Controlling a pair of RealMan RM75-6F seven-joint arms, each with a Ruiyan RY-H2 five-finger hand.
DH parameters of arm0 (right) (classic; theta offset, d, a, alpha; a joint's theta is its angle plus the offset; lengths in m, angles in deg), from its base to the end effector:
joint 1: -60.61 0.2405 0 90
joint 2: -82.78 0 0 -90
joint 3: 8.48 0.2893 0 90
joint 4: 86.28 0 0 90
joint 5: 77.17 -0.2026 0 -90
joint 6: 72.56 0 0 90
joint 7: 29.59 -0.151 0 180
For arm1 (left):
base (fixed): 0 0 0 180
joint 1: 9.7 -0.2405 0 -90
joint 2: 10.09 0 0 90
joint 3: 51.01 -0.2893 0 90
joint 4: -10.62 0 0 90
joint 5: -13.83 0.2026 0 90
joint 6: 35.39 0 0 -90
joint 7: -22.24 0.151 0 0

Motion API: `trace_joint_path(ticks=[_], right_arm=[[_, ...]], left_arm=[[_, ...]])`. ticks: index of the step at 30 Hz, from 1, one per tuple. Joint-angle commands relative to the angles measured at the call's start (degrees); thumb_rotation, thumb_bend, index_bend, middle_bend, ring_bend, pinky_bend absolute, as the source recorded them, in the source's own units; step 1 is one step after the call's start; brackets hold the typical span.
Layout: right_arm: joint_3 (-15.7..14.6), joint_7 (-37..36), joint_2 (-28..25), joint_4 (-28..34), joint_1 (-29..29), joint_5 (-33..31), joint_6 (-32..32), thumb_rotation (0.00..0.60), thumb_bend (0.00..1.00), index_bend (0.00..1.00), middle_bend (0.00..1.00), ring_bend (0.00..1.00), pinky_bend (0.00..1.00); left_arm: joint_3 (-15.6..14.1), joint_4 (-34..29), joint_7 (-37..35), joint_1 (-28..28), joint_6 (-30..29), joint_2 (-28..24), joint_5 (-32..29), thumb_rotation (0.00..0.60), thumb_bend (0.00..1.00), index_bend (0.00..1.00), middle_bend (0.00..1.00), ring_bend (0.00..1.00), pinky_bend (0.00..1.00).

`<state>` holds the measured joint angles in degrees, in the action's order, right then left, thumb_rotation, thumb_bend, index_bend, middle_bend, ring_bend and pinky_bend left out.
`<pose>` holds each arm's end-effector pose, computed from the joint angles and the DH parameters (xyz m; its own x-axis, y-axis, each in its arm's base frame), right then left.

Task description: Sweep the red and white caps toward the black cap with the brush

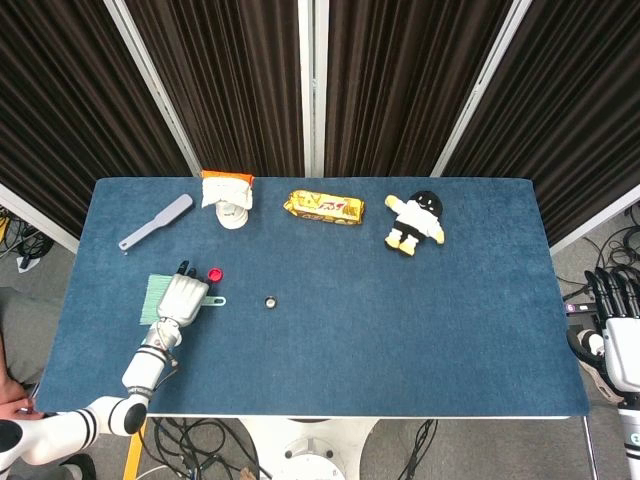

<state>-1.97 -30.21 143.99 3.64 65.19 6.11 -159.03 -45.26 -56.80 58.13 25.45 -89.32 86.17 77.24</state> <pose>-0.3475 -0.2011 0.2188 0.4606 0.0907 0.8830 -0.8876 0.0451 0.4583 -0.2692 0.3528 -0.0433 0.7550 0.2473 0.6073 0.6556 -0.3010 -0.6925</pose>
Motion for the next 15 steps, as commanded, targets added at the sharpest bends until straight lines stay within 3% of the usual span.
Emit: trace_joint_path(ticks=[1, 9, 15], right_arm=[[0.0, -0.1, 0.0, 0.0, -0.1, -0.1, 0.0, 0.6, 0.2, 0.0, 0.05, 0.0, 0.0], [-0.1, -0.6, 0.1, -0.1, -0.3, -0.3, 0.2, 0.6, 0.21, 0.0, 0.05, 0.0, 0.0], [-0.2, -0.8, -0.1, 0.1, -0.5, -0.3, 0.1, 0.6, 0.2, 0.0, 0.05, 0.0, 0.0]], left_arm=[[-0.3, 0.5, 0.0, 0.3, 0.5, 0.3, -0.1, 0.6, 0.26, 0.41, 0.46, 0.26, 0.14], [-1.2, 2.1, -1.8, 0.4, 0.3, 0.8, 1.6, 0.6, 0.29, 0.45, 0.51, 0.31, 0.23], [-1.8, 2.5, -9.3, -0.2, -2.1, -0.3, 6.7, 0.6, 0.35, 0.48, 0.56, 0.36, 0.35]])
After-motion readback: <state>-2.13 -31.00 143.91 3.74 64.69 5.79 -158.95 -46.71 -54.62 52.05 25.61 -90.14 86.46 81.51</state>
